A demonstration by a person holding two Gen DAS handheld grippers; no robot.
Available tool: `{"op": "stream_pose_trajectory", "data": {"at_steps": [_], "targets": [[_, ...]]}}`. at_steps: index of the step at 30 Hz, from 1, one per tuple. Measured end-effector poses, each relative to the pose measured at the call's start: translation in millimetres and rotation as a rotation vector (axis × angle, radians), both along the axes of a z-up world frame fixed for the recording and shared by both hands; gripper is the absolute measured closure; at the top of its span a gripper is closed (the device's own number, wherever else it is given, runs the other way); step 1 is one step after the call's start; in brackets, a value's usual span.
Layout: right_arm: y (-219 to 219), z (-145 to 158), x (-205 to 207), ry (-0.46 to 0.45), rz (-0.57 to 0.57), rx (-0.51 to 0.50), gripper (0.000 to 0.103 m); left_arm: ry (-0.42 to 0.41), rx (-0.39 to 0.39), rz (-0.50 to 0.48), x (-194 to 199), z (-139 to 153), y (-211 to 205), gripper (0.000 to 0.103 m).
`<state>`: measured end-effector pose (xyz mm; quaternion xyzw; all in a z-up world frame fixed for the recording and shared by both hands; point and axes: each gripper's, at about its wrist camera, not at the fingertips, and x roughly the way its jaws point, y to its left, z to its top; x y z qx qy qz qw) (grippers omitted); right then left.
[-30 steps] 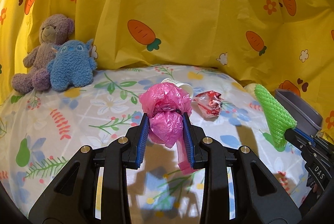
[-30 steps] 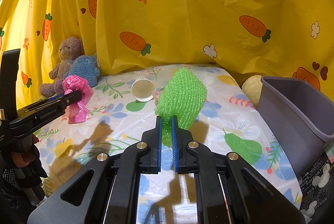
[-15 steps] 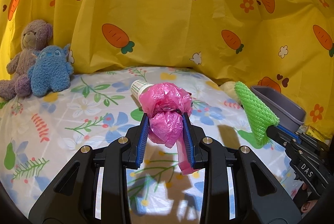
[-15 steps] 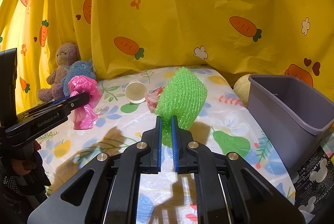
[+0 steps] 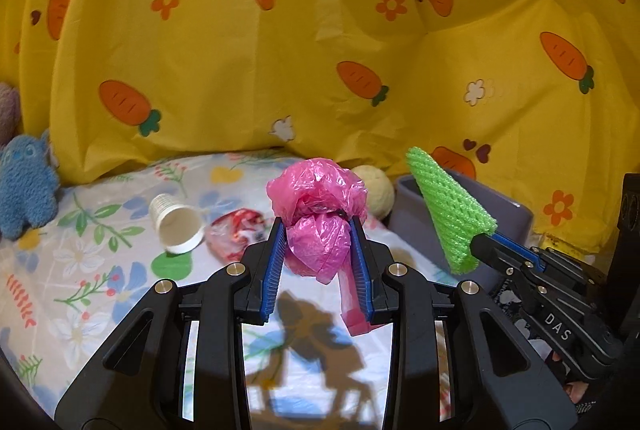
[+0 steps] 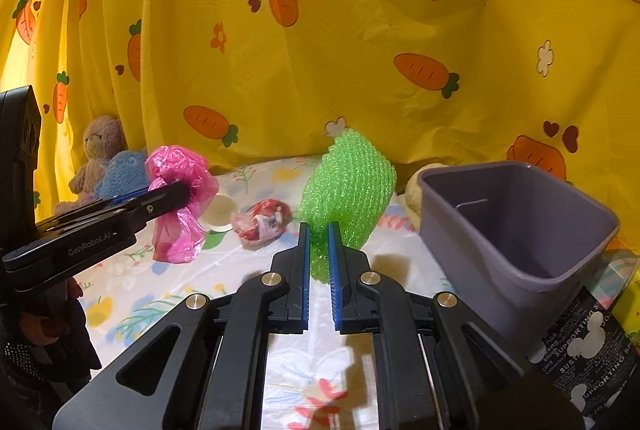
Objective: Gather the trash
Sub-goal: 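Carry the pink bag and green net over the grey bin, then open both tools to drop the bag and net into the bin, then move both tools back toward the white cup and red wrapper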
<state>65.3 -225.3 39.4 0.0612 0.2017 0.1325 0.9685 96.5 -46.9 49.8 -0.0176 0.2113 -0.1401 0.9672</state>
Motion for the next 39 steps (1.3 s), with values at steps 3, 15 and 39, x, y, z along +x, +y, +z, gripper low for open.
{"op": "stream_pose_trajectory", "data": {"at_steps": [3, 15, 39], "targets": [[-29, 11, 2, -0.035, -0.098, -0.01, 0.093, -0.045, 0.009, -0.082, 12, 14, -42, 0.072], [-114, -7, 20, 0.031, -0.322, -0.009, 0.093, 0.03, -0.04, -0.326, 78, 5, -163, 0.072], [-134, -28, 23, 0.068, -0.413, -0.009, 0.028, 0.008, -0.008, -0.13, 82, -22, -137, 0.008]]}}
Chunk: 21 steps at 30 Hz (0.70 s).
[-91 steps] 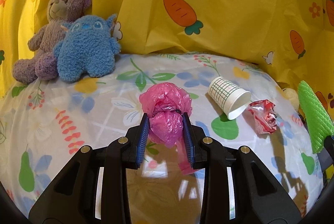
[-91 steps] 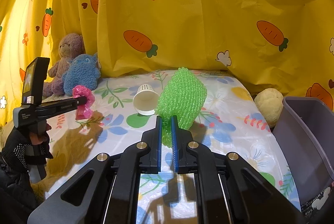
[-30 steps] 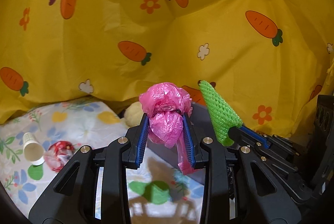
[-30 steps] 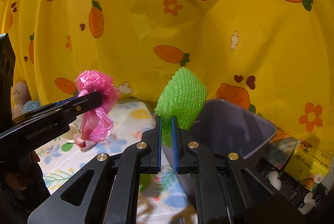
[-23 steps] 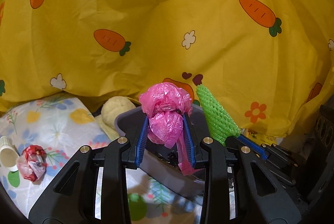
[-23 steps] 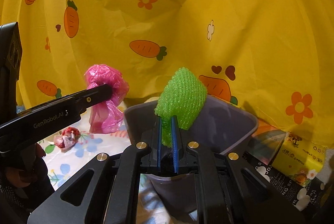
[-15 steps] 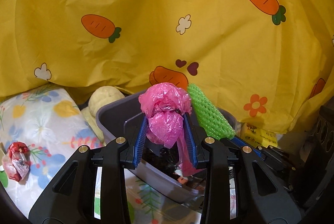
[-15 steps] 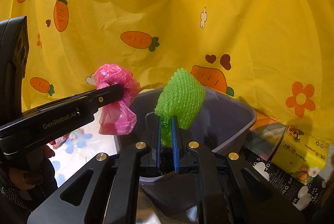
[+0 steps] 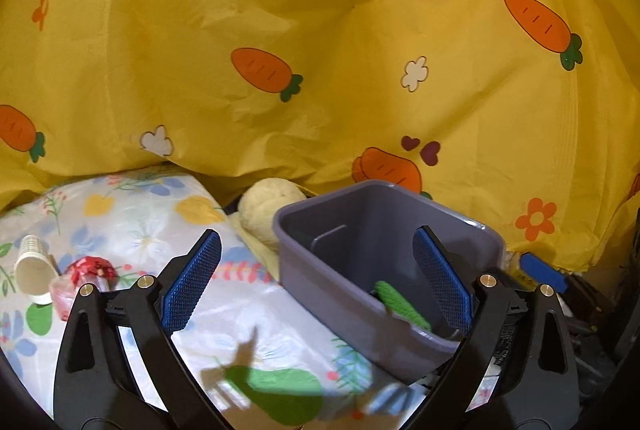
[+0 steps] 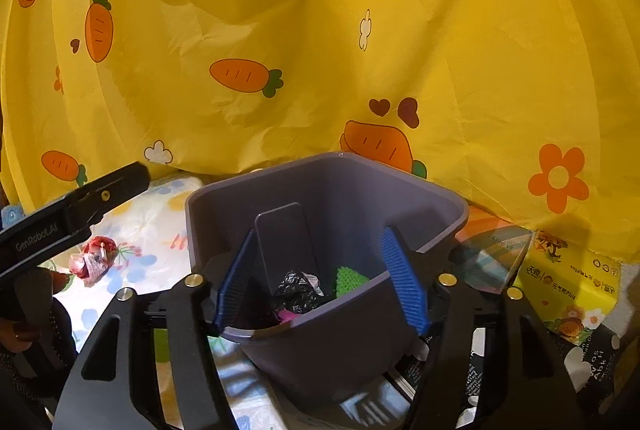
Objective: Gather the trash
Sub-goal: 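Move both tools back toward the white cup and red wrapper, then grasp the red wrapper with the right tool while the left tool grasps the white cup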
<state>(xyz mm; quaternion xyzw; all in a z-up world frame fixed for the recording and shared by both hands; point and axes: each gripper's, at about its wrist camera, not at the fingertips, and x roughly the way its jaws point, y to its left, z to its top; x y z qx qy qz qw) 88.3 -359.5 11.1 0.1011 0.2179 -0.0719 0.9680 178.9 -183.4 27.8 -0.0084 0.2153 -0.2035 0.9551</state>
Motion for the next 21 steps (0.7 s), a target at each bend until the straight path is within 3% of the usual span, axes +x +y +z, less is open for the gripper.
{"op": "stream_pose_trajectory", "data": {"at_steps": [5, 8, 13, 21], "targets": [[20, 10, -5, -0.034, 0.014, -0.016, 0.016, 0.015, 0.006, 0.112, -11, -4, 44, 0.007], [41, 16, -6, -0.05, 0.06, -0.021, 0.015, 0.026, 0.023, 0.186, -15, -8, 75, 0.007], [95, 18, 7, -0.027, 0.223, -0.037, 0.014, 0.034, 0.079, 0.346, -26, -15, 134, 0.006], [195, 9, 49, 0.093, 0.483, -0.055, 0.014, 0.036, 0.119, 0.633, -45, -18, 242, 0.006]]}}
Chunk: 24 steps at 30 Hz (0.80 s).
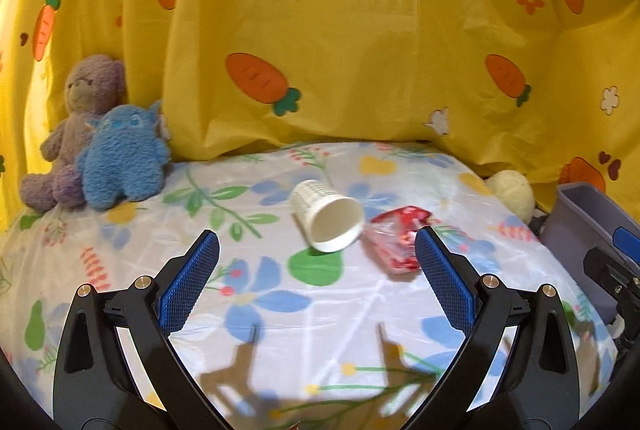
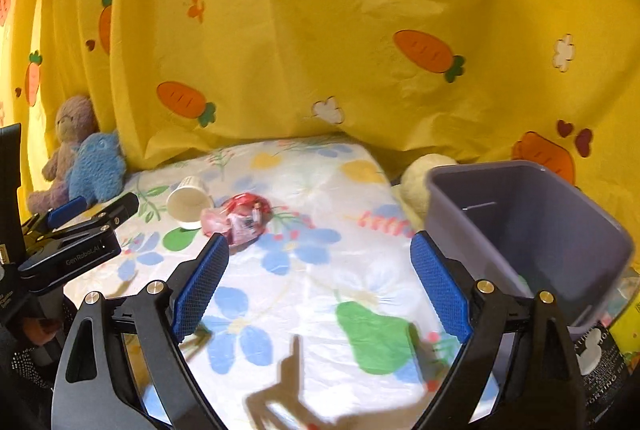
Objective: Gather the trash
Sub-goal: 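Grasp the red wrapper with the right tool while the left tool grasps the white cup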
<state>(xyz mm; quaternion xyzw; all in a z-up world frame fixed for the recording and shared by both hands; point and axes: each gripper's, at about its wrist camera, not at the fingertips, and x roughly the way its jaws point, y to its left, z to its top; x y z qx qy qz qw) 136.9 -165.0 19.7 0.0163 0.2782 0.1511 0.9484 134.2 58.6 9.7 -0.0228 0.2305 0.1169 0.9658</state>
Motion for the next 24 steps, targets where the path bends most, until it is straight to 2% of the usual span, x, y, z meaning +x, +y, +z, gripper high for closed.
{"op": "stream_pose_trajectory", "data": {"at_steps": [7, 14, 19, 22, 23, 24], "targets": [[81, -25, 43, 0.097, 0.096, -0.121, 0.014, -0.013, -0.055, 0.121, -13, 6, 61, 0.006], [123, -54, 83, 0.193, 0.114, -0.187, 0.014, -0.006, -0.06, 0.147, -11, 7, 78, 0.006], [132, -66, 101, 0.233, 0.107, -0.198, 0.03, -0.003, -0.053, 0.109, -3, 6, 76, 0.006], [131, -73, 109, 0.259, 0.101, -0.191, 0.046, -0.004, -0.048, 0.074, 4, 3, 71, 0.006], [130, -75, 111, 0.266, 0.098, -0.187, 0.053, -0.004, -0.048, 0.058, 7, 1, 68, 0.006], [128, -75, 112, 0.271, 0.095, -0.177, 0.056, -0.001, -0.047, 0.045, 10, -1, 66, 0.006]]}}
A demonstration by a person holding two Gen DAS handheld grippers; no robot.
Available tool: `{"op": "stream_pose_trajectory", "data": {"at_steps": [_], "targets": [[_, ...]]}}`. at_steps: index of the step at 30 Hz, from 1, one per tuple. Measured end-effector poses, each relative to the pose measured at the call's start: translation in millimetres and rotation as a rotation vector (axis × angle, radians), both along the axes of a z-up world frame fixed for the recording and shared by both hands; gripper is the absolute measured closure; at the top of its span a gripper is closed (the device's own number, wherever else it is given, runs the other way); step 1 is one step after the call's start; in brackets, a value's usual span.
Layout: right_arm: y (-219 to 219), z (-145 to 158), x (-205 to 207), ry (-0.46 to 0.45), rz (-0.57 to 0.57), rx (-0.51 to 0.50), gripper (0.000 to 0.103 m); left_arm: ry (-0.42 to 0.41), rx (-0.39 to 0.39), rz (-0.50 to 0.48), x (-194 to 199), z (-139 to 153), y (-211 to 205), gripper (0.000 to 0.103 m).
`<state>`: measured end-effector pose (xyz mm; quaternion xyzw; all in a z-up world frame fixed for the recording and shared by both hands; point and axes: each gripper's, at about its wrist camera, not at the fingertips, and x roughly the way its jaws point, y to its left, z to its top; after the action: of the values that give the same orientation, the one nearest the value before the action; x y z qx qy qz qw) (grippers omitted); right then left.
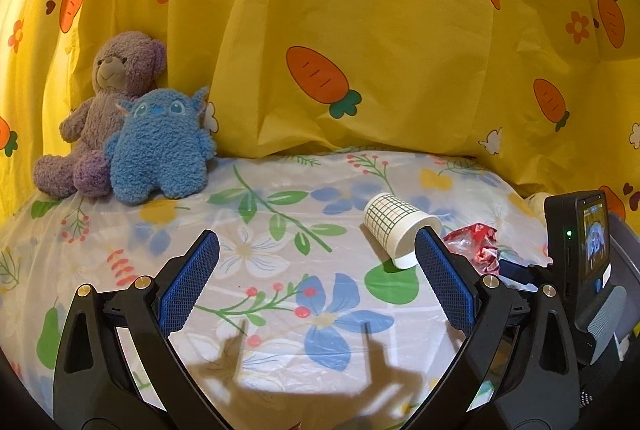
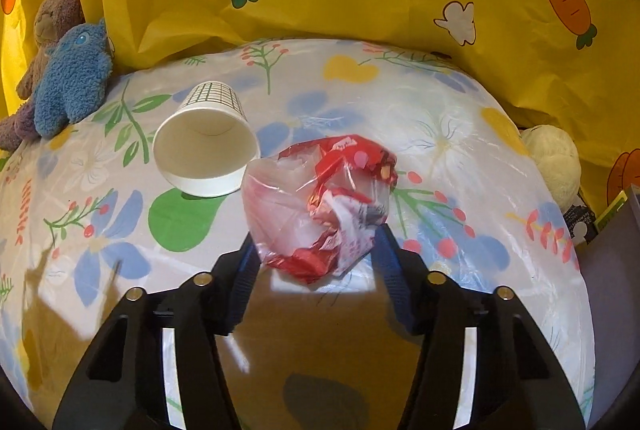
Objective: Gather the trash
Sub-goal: 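Grasp the red wrapper with the right tool while the left tool grasps the white cup, then carry the white cup and red wrapper over the grey bin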
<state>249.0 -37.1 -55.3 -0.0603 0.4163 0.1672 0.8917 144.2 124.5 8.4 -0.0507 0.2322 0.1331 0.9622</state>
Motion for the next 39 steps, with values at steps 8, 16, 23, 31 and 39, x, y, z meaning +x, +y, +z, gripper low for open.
{"op": "stream_pose_trajectory", "data": {"at_steps": [8, 16, 23, 31, 39], "targets": [[-29, 23, -15, -0.095, -0.038, 0.055, 0.067, 0.07, 0.042, -0.109, 39, -19, -24, 0.023], [-63, 38, -41, -0.134, -0.054, 0.099, 0.067, 0.212, 0.043, -0.159, 96, -52, -43, 0.039], [-85, 42, -52, -0.15, -0.067, 0.101, 0.067, 0.285, 0.012, -0.153, 125, -67, -38, 0.075], [-96, 44, -58, -0.164, -0.071, 0.115, 0.067, 0.295, -0.039, -0.159, 132, -72, -30, 0.1], [-101, 50, -66, -0.182, -0.066, 0.139, 0.067, 0.235, -0.058, -0.152, 114, -55, -28, 0.101]]}}
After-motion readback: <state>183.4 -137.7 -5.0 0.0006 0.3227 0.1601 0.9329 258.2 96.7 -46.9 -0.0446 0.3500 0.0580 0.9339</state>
